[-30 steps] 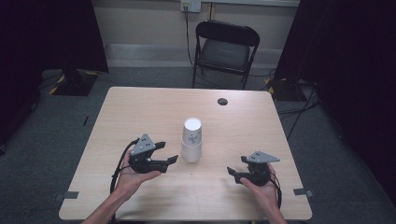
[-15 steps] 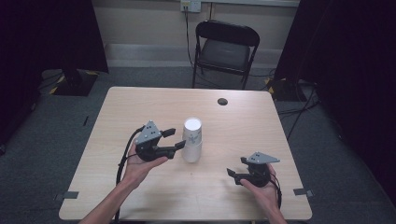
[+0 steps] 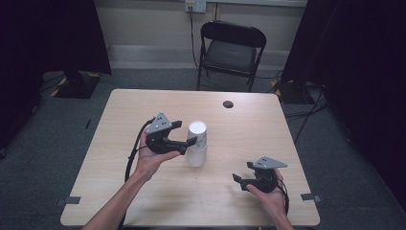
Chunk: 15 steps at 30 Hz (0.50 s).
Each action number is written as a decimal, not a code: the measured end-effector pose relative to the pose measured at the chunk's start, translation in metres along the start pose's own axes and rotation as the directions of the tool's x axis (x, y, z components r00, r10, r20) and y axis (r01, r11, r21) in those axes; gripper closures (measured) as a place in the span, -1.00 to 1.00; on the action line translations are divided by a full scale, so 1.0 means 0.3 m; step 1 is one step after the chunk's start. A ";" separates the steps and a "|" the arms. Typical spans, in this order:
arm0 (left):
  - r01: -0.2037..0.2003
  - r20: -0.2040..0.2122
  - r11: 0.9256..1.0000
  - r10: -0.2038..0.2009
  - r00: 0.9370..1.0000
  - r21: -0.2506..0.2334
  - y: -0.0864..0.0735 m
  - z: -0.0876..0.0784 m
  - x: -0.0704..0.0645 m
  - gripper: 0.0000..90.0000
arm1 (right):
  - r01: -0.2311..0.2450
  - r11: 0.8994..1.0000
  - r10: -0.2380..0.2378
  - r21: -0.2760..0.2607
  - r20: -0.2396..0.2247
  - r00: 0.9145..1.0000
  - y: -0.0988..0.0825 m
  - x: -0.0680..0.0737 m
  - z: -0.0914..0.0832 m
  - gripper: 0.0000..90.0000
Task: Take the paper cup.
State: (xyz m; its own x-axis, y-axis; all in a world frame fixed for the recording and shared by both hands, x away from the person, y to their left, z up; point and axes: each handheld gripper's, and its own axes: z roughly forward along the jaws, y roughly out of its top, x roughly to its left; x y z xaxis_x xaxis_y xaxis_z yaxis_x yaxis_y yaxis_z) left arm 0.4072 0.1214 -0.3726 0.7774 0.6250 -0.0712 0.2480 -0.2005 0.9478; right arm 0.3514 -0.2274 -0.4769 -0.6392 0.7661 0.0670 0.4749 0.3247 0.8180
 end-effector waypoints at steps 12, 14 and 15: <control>0.001 0.029 0.998 -0.002 1.000 0.057 -0.017 0.121 -0.006 -0.64 | -0.008 1.000 0.008 0.005 -0.001 1.000 -0.006 -0.006 0.002 -0.55; -0.006 0.029 0.998 0.004 1.000 0.066 -0.025 0.129 -0.006 -0.63 | -0.004 1.000 0.004 0.005 -0.004 1.000 -0.007 -0.005 0.001 -0.55; -0.006 0.026 0.998 0.004 1.000 0.063 -0.027 0.133 -0.006 -0.63 | -0.005 1.000 0.005 0.005 -0.003 1.000 -0.008 -0.004 0.001 -0.55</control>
State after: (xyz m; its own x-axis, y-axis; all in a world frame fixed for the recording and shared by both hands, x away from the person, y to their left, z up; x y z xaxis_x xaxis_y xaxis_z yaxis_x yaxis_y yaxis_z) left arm 0.4268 0.0917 -0.3927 0.7931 0.6044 -0.0752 0.2791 -0.2509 0.9269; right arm 0.3512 -0.2289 -0.4790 -0.6386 0.7661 0.0724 0.4809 0.3239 0.8147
